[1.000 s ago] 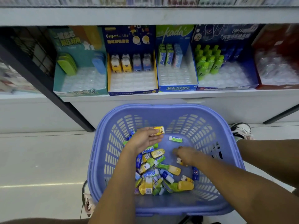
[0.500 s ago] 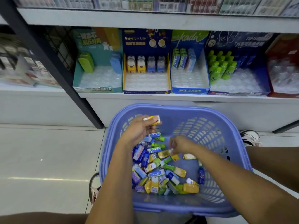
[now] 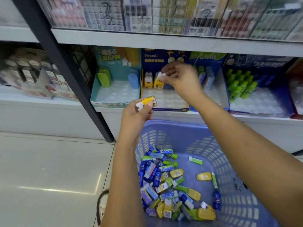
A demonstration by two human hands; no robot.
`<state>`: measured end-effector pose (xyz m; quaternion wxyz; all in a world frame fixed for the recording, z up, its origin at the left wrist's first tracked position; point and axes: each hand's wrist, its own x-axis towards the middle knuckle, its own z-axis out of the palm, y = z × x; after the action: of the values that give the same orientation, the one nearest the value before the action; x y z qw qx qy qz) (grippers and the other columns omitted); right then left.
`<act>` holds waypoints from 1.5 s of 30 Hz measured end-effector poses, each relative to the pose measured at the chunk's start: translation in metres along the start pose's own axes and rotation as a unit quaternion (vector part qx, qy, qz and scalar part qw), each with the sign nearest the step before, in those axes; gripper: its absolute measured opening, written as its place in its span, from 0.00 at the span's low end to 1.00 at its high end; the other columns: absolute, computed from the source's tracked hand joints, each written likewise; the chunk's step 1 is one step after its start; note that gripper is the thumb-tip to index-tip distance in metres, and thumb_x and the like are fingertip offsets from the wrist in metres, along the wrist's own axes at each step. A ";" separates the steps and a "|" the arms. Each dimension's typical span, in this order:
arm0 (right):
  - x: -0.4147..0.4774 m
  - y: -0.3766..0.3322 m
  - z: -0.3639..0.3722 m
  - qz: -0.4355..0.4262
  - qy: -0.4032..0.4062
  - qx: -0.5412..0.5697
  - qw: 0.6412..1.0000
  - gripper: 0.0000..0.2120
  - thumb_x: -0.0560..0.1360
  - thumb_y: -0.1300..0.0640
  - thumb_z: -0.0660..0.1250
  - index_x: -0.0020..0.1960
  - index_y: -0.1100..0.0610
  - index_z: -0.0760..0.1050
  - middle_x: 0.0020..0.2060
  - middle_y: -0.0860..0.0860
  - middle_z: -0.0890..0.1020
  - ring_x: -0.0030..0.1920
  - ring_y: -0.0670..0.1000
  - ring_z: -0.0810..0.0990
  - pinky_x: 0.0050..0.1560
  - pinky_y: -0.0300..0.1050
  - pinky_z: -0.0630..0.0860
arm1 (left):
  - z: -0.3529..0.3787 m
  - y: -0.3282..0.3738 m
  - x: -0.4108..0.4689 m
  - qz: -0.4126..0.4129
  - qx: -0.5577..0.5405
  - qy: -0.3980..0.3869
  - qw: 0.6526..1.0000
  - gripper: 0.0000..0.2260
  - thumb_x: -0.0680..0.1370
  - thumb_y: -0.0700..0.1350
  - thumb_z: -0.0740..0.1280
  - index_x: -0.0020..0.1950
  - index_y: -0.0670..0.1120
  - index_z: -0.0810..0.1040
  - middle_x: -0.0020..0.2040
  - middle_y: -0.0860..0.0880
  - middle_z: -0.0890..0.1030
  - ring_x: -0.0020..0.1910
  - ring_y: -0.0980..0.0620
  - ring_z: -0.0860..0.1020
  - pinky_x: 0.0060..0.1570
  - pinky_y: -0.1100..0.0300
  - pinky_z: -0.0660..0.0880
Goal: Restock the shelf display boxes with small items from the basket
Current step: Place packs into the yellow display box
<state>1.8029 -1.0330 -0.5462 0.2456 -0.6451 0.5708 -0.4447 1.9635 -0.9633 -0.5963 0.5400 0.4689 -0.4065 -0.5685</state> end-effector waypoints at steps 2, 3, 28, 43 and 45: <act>0.010 0.002 0.022 -0.020 -0.011 -0.058 0.998 0.08 0.69 0.58 0.73 0.47 0.53 0.78 0.38 0.43 0.78 0.39 0.42 0.76 0.40 0.33 0.74 | -0.005 0.000 -0.001 0.016 0.026 0.014 0.999 0.06 0.74 0.41 0.71 0.49 0.43 0.79 0.31 0.54 0.77 0.29 0.57 0.73 0.32 0.65 0.72; 0.013 0.004 0.031 -0.028 -0.022 -0.086 0.996 0.08 0.70 0.58 0.72 0.48 0.53 0.78 0.40 0.44 0.79 0.39 0.43 0.77 0.41 0.35 0.74 | -0.007 0.000 -0.001 0.017 0.034 0.018 0.999 0.06 0.73 0.42 0.73 0.47 0.44 0.80 0.30 0.55 0.77 0.28 0.58 0.73 0.32 0.66 0.73; -0.038 -0.022 -0.002 -0.007 -0.278 -0.009 0.961 0.10 0.69 0.53 0.74 0.50 0.51 0.81 0.40 0.45 0.83 0.39 0.48 0.80 0.42 0.42 0.76 | 0.005 0.007 -0.004 0.040 0.204 0.003 0.978 0.14 0.67 0.46 0.77 0.44 0.49 0.74 0.40 0.49 0.82 0.40 0.51 0.80 0.41 0.59 0.78; 0.016 0.019 0.014 -0.021 -0.095 -0.199 0.975 0.10 0.75 0.61 0.67 0.57 0.59 0.78 0.54 0.56 0.79 0.49 0.51 0.77 0.49 0.38 0.71 | 0.036 -0.022 -0.002 0.136 0.545 -0.110 0.820 0.28 0.79 0.48 0.64 0.75 0.41 0.60 0.74 0.45 0.63 0.73 0.48 0.57 0.72 0.60 0.52; 0.018 0.019 0.016 -0.019 -0.106 -0.235 0.966 0.12 0.75 0.60 0.67 0.58 0.59 0.78 0.55 0.57 0.78 0.52 0.54 0.77 0.54 0.42 0.72 | 0.035 -0.023 0.001 0.139 0.539 -0.112 0.823 0.27 0.79 0.48 0.64 0.75 0.42 0.61 0.74 0.46 0.64 0.73 0.49 0.58 0.71 0.61 0.53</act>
<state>1.8058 -1.0577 -0.5636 0.1375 -0.7390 0.6176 -0.2315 1.9246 -0.9638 -0.6104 0.2246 0.5569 -0.7669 -0.2263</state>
